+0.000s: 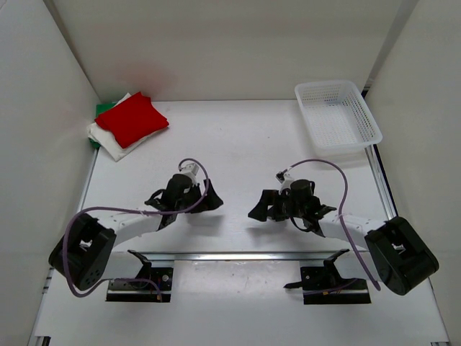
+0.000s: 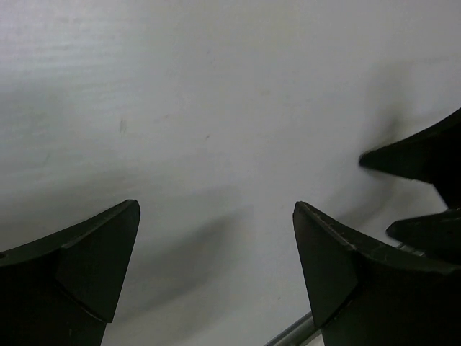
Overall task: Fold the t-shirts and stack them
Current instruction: Put the neatly folded tshirt into the corner of the board with the left arm
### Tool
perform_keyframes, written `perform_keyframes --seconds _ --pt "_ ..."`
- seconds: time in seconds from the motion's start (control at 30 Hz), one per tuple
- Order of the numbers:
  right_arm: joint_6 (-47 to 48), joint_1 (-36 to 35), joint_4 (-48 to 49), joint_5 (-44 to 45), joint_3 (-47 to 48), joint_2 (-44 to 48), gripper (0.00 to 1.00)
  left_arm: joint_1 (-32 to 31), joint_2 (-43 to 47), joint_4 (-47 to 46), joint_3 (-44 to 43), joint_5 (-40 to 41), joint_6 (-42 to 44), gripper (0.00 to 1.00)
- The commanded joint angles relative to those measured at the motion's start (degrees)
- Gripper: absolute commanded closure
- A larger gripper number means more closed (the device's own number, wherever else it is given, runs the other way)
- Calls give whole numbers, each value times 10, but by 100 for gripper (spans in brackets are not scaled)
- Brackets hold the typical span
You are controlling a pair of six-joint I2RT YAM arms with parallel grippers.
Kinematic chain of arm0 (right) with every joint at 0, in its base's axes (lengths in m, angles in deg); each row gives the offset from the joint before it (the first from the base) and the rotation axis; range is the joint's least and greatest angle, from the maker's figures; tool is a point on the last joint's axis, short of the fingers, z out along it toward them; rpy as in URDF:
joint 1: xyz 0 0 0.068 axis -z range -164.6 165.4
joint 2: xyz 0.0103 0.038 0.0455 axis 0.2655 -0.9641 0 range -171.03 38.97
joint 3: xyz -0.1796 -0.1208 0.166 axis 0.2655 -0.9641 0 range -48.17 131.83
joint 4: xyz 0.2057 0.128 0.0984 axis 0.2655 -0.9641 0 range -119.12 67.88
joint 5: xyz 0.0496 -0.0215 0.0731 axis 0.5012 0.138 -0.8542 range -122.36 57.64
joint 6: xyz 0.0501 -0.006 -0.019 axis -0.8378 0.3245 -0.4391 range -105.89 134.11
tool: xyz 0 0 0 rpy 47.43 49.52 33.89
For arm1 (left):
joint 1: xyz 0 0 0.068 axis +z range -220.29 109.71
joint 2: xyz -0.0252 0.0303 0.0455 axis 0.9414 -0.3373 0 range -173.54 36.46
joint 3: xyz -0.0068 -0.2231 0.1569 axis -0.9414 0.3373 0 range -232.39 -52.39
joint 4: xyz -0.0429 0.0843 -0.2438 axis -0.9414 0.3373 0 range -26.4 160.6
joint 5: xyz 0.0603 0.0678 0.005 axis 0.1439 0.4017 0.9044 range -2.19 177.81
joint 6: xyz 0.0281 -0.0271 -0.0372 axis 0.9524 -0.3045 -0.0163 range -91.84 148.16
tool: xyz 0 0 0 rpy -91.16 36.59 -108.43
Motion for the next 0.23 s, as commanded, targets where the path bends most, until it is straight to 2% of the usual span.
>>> perform_keyframes --seconds 0.0,0.2 --pt "27 1 3 47 -17 8 1 11 46 -36 45 -3 -10 1" --pt "38 -6 23 77 -39 56 1 41 138 6 52 9 12 2"
